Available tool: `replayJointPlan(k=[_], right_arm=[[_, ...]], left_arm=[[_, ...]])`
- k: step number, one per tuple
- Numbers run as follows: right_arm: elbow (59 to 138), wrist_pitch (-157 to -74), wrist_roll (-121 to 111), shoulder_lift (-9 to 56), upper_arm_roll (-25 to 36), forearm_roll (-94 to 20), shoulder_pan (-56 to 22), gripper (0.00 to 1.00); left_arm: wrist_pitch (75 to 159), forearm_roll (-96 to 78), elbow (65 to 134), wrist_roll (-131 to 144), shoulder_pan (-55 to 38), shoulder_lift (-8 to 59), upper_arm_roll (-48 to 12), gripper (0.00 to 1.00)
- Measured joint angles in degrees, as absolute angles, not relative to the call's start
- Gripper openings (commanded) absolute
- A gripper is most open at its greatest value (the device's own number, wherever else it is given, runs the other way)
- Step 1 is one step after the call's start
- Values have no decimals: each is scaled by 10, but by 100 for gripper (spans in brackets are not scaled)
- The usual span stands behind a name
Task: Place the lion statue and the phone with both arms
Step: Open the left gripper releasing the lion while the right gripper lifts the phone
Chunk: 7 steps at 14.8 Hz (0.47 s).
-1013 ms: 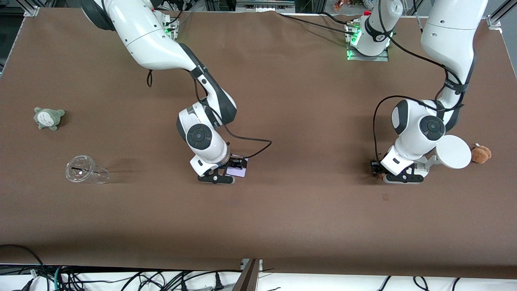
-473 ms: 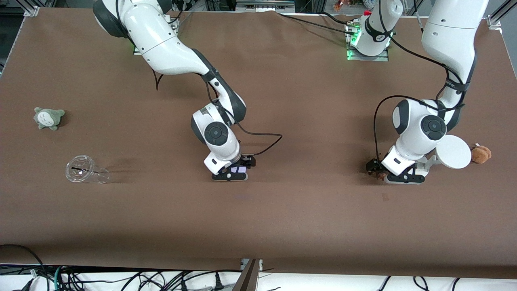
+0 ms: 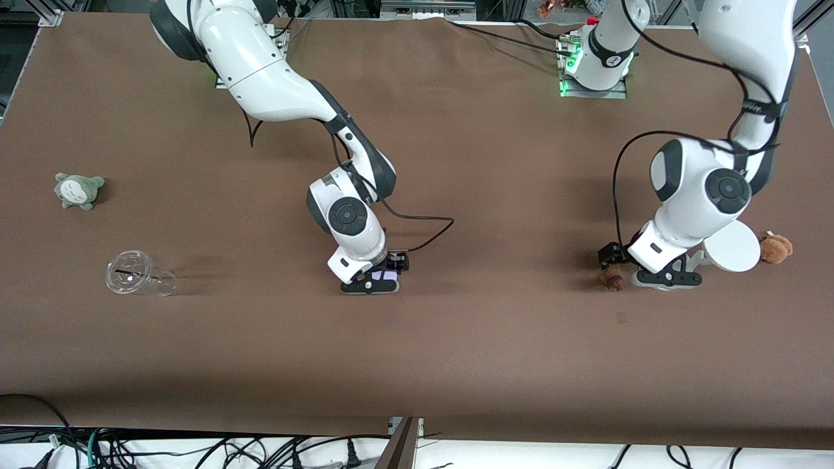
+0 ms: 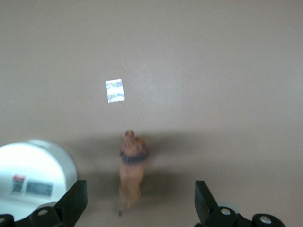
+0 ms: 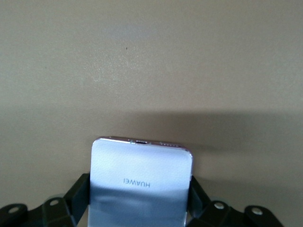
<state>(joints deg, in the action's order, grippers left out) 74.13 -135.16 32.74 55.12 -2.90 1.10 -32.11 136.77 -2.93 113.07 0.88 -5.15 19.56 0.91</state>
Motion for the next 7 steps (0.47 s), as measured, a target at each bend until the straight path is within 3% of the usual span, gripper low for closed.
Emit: replayJointPlan(k=[7], right_arm=[[720,-1251,220,519,-23,11,-271,0]], left_arm=[[1145,-18,1106,9,-44,31,11,100]])
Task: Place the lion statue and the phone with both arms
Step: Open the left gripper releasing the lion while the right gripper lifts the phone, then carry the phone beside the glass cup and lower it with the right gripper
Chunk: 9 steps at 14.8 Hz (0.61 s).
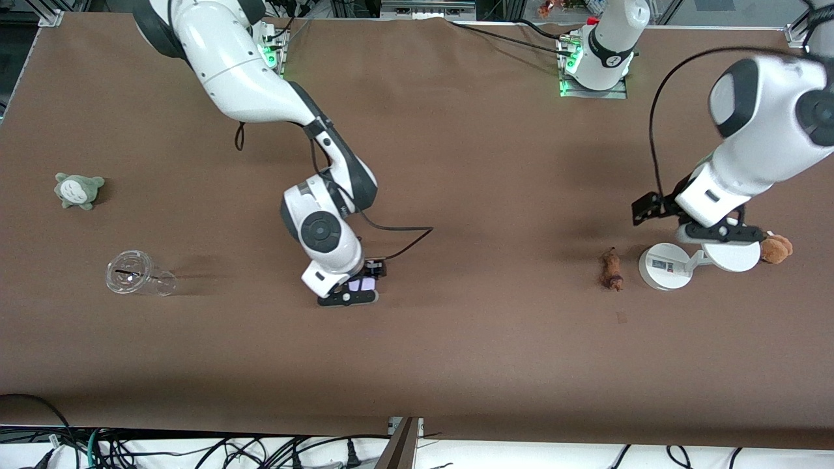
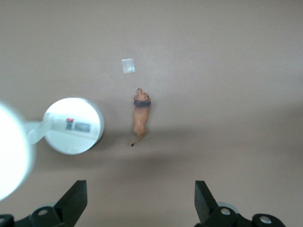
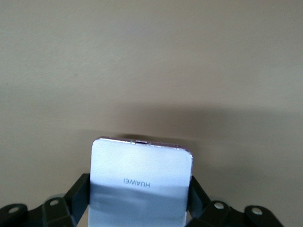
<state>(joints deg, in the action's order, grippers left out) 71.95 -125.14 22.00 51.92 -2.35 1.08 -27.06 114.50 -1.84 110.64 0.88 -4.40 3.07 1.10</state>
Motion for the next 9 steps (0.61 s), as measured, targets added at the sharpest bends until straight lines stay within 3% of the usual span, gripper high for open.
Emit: replayJointPlan(k=[5,9], right_arm=[[720,-1179,79,488,-22,11,-203,4],[729,-1166,14,483,-18,11,-162,4]], left_arm=[[959,-1,994,9,-44,-19,11,100],[895,-1,921,9,-44,-19,10,100]])
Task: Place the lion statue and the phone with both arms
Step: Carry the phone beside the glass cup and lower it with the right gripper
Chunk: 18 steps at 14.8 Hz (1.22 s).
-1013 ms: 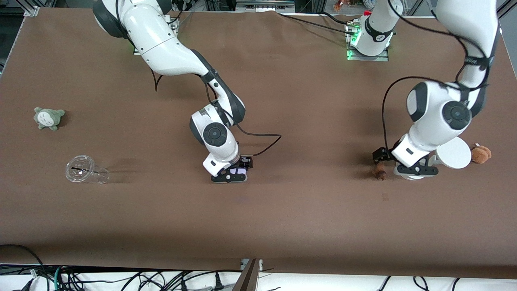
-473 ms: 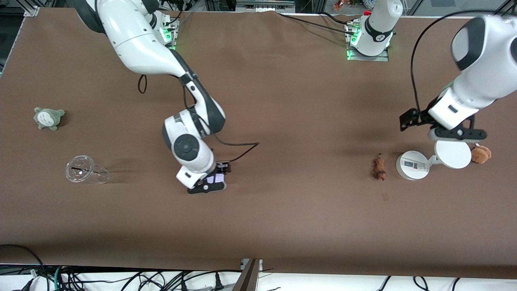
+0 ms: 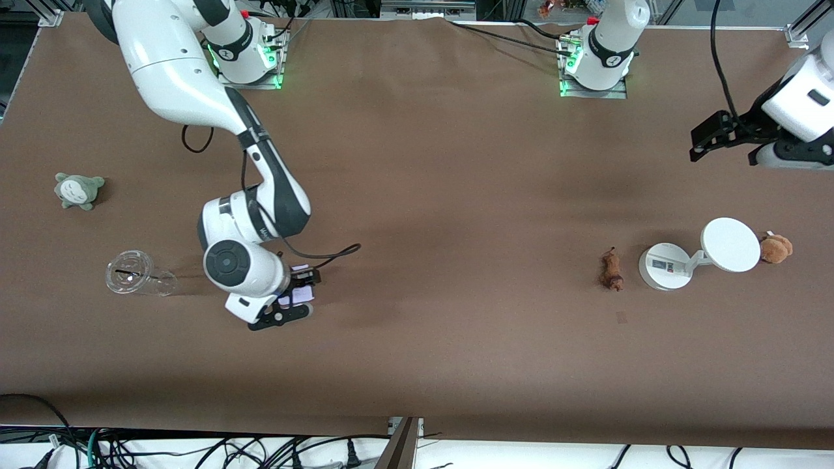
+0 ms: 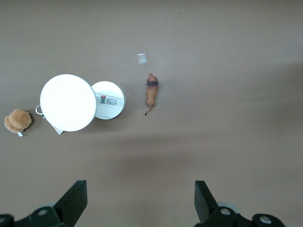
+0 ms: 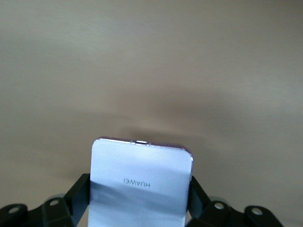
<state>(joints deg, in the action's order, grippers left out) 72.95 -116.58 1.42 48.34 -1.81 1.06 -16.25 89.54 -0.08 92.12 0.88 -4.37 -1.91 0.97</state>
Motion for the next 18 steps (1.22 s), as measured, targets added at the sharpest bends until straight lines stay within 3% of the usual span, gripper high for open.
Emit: replayJointPlan(k=[7,13,18], right_arm=[[759,-1168,-18,461,-11,11,-98,4],[803,-1250,-21,469,-10,11,-58,4],[814,-1294,-26,486,-9,11,-50,4]], left_arm=[[879,-1,887,9,-43,3,9,100],[851,-1,885,9,14,-15,-34,100],[840,-1,886,11,20,-18,-35,100]])
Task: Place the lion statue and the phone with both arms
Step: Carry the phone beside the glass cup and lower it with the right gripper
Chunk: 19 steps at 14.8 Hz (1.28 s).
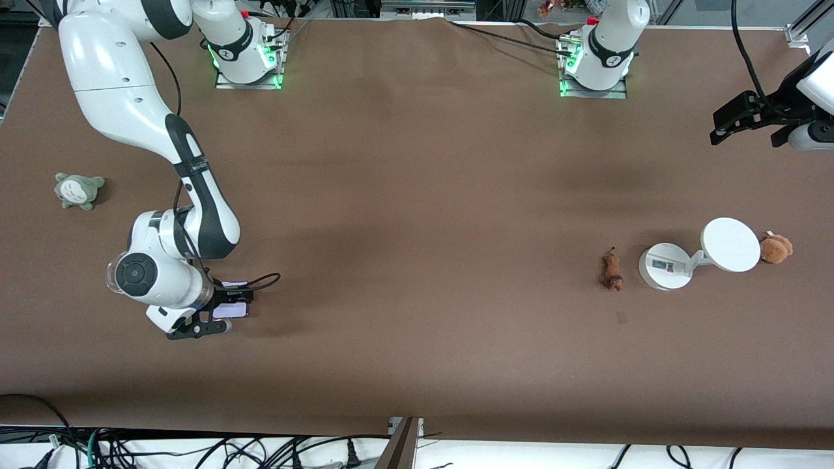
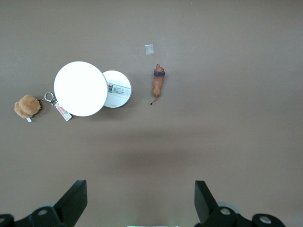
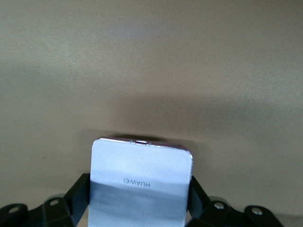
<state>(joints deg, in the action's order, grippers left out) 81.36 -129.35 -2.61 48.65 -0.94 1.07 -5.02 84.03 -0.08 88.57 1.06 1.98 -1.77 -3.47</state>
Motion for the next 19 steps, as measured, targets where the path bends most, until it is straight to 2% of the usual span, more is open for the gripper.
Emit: replayJointPlan(k=[8,10,12,13,19], right_arm=[[817,-1317,-43,497,-9,11,-25,8],[817,-1321,-44,499,-9,11,-22,34],[817,-1321,-45,499,-9,11,-20,90],[817,-1321,-48,499,-9,11,-20,99],[815,-1319,-52,496,-10,11,-15,99]], left_arm=[[850,-1,887,14,26,-5,-35,100],[856,-1,883,14,26,-3,-35,100],[856,-1,876,14,26,-3,-35,100],[856,-1,874,14,26,-3,-35,100],[857,-1,874,14,26,21,-35,100]])
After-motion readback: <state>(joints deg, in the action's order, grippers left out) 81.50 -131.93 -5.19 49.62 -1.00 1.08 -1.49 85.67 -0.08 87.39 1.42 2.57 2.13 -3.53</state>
